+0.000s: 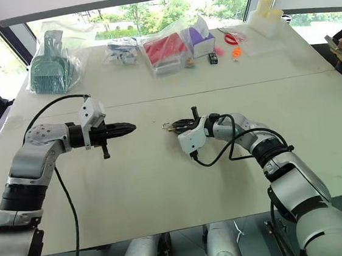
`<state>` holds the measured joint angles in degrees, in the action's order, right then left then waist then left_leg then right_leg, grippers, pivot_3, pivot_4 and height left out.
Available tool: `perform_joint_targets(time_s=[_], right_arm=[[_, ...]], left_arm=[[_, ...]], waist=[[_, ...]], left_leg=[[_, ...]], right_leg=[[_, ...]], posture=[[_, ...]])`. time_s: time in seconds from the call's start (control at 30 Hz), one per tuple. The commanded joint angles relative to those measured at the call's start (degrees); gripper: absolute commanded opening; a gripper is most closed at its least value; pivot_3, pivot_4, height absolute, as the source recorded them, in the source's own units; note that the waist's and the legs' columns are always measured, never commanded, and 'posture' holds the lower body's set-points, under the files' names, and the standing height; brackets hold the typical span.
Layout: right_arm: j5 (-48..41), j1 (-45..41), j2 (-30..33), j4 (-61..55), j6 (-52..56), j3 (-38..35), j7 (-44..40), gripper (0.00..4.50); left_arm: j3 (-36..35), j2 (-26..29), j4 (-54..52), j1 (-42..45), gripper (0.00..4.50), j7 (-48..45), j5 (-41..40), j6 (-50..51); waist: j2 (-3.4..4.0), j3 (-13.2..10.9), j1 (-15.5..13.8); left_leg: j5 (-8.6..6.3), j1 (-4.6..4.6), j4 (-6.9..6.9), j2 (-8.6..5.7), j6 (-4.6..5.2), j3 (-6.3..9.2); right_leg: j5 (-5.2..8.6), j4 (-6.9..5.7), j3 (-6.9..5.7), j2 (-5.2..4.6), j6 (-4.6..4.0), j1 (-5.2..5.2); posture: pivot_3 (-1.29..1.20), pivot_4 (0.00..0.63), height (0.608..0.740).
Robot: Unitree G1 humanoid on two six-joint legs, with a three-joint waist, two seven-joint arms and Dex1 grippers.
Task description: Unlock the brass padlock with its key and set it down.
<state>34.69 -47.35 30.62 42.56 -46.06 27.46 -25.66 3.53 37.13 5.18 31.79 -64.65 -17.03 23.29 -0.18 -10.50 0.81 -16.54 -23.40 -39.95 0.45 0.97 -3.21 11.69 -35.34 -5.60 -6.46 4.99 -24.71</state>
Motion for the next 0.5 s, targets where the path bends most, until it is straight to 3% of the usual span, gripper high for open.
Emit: perform_joint_targets(time_s=[0.03,0.13,0.23,0.5], right_arm=[[-5.4,1.8,3.2,-6.2,-0.4,-1.7,-5.7,2.99],[-10.2,4.7,6.4,-12.3,2.8,-3.3,-11.5,4.44],[-15.7,7.5,9.6,-18.5,8.2,-5.2,-17.8,4.44],[-38.9,14.5,15.1,-35.0,41.4,-14.8,-35.5,4.44]], left_arm=[[-2.1,1.1,-2.6,0.5,0.00,0.1,-1.6,0.1],[-2.1,1.0,-2.5,0.7,0.00,0.4,-1.7,0.4],[-2.5,1.2,-3.6,0.0,0.00,0.2,-2.9,1.6],[-2.0,1.7,-7.5,-2.6,0.00,0.3,-3.8,2.7]], waist=[[0.00,0.0,-0.3],[0.00,0.0,-0.4],[0.00,0.0,-0.2],[0.01,0.0,-0.3]], left_leg=[[0.00,0.00,0.00,0.00,0.01,0.01],[-0.02,0.00,-0.01,-0.03,0.03,0.02],[-0.16,0.01,-0.02,-0.03,0.28,0.02],[-0.19,0.04,-0.02,0.02,0.32,0.02]], right_leg=[[0.00,0.01,0.00,0.00,0.00,0.01],[0.00,0.04,0.00,-0.03,0.00,0.04],[0.00,0.03,0.00,-0.03,0.00,0.05],[-0.01,0.01,-0.01,-0.03,-0.01,0.06]], posture=[[0.00,0.150,0.740],[0.00,0.150,0.740],[0.00,0.150,0.740],[0.00,0.150,0.740]])
